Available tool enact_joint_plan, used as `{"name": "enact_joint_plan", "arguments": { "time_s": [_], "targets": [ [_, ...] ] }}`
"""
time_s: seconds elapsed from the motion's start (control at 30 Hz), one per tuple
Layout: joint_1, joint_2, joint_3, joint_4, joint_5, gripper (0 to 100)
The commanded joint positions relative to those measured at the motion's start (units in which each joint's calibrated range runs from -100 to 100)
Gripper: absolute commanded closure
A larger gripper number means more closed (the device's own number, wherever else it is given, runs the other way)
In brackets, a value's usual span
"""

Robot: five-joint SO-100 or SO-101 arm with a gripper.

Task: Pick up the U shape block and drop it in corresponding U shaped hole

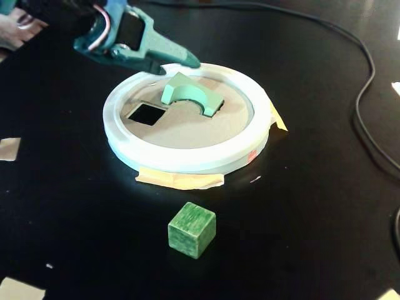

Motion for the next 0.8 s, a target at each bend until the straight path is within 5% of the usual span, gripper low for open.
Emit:
{"name": "enact_joint_plan", "arguments": {
  "time_s": [0.0,0.77],
  "targets": [
    [-0.3,1.8,-0.9,-5.3,0.1,32],
    [1.2,14.0,-5.7,-16.4,0.4,33]
  ]
}}
